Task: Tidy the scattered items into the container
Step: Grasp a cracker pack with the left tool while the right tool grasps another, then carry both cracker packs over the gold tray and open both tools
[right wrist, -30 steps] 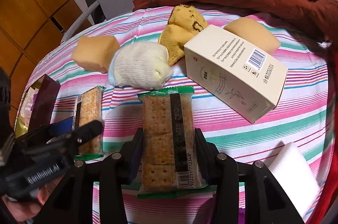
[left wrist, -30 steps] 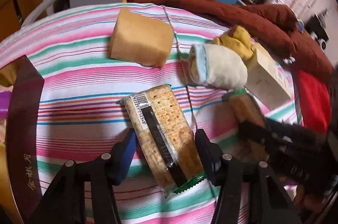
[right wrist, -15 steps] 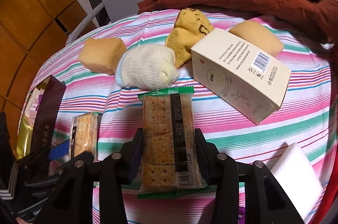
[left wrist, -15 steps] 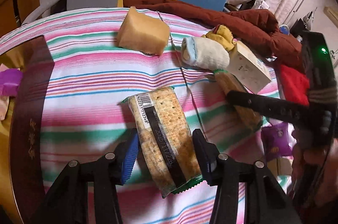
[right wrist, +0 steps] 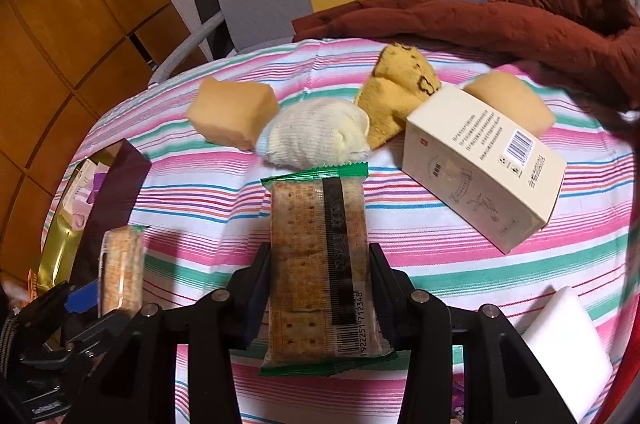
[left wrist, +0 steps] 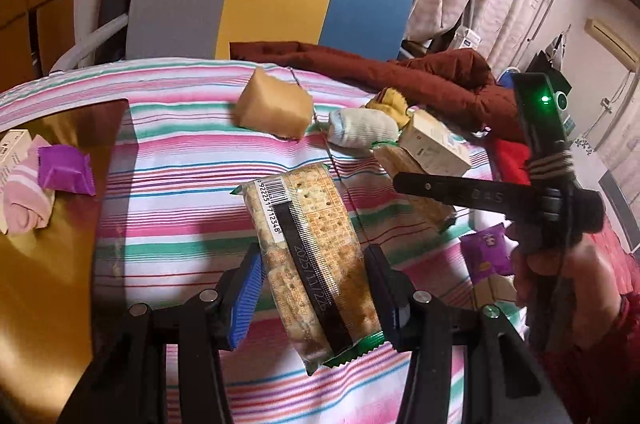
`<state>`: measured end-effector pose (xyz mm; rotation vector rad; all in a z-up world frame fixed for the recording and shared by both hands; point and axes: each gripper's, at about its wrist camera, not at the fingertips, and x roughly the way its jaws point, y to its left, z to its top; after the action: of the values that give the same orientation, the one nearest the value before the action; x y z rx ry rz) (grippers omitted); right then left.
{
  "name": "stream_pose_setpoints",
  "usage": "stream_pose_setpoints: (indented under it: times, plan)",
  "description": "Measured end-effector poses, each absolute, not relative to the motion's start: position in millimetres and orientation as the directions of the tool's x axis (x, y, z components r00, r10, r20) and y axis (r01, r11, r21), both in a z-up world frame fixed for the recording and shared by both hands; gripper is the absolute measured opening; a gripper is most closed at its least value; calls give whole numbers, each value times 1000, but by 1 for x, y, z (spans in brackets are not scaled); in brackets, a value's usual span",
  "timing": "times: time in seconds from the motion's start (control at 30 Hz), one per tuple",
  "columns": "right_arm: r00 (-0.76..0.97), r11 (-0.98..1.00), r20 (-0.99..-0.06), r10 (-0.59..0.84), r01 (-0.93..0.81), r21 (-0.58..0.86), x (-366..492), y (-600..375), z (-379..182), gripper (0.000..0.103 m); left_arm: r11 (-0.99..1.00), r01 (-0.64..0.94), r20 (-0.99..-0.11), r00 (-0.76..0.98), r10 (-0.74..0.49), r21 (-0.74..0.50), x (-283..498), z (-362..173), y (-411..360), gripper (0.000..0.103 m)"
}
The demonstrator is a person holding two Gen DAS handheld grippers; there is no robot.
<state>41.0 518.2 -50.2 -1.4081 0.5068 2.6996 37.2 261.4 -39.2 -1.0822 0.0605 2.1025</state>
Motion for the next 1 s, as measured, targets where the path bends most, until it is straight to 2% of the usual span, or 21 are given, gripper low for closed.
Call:
stream_pose_setpoints:
  times: [0.23,0.53,1.0]
  plan:
    - [-604,-916,-770,-207,-158,370,43,511,-49,46,-706,-646,-684,-376,625,-290,44,-23,236,51]
    - [-607,-915,-751,-261,-94,393,45,478,-38,46,-742,-600,-666,-425,613,-300,34,-8,192,51]
    - [-593,-867,-688,-418,33,498,37,388,-14,46,-804,-509,-661,-493,566,-309,14,-4,113,51]
